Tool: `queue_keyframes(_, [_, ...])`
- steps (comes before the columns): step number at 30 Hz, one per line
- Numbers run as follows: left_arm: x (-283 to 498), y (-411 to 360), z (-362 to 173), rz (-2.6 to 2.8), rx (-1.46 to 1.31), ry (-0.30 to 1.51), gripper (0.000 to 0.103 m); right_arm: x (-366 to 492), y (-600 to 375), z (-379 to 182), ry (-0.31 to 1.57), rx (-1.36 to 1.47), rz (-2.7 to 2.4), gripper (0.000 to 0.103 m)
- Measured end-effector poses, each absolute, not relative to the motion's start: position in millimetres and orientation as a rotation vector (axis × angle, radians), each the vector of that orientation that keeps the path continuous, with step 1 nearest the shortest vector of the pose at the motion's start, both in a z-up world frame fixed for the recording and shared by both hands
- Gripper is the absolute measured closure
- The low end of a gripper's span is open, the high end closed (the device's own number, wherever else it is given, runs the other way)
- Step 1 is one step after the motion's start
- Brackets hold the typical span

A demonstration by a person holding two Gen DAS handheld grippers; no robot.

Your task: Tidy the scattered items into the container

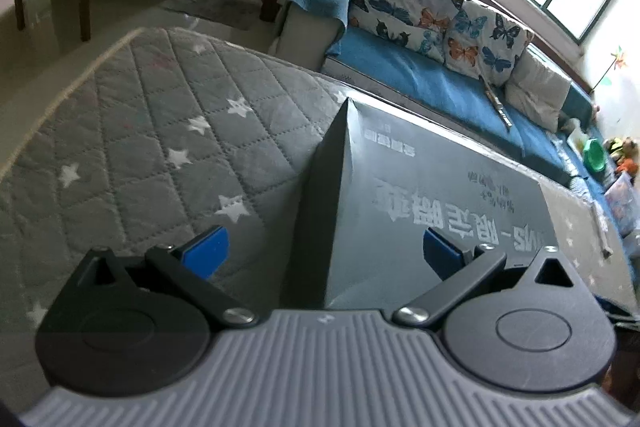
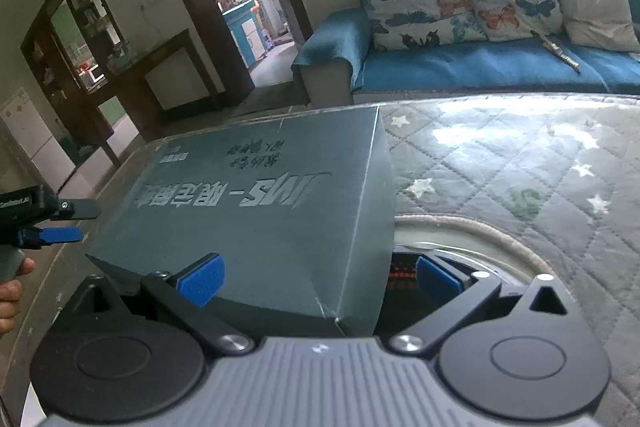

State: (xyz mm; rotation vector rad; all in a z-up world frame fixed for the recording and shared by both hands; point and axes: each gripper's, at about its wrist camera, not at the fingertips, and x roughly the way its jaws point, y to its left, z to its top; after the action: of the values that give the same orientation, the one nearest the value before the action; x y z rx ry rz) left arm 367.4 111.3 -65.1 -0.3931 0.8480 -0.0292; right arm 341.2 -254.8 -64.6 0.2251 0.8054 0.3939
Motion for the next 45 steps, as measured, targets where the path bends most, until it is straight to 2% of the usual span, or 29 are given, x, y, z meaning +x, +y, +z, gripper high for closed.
queue_keyframes(13, [391, 117, -105, -0.082, -0.505, 0.921, 0.000, 365, -254, -94, 0.854, 0.340, 0.485, 0.000])
queue_keyframes(24, [399, 109, -117, -0.141, -0.572, 0.941, 0.000, 376, -254, -107, 0.884, 0.382, 0.537, 0.000])
queue_keyframes(33, [395, 101, -100, -0.132, -0.524, 0.905, 0.000, 372, -258, -92, 0.857, 0.394, 0.547, 0.000])
queue_keyframes(45, [361, 101, -48, -0.152, -0.507, 0.826, 0.000, 336, -257, -50, 0.780, 0.378, 0.545, 0.000])
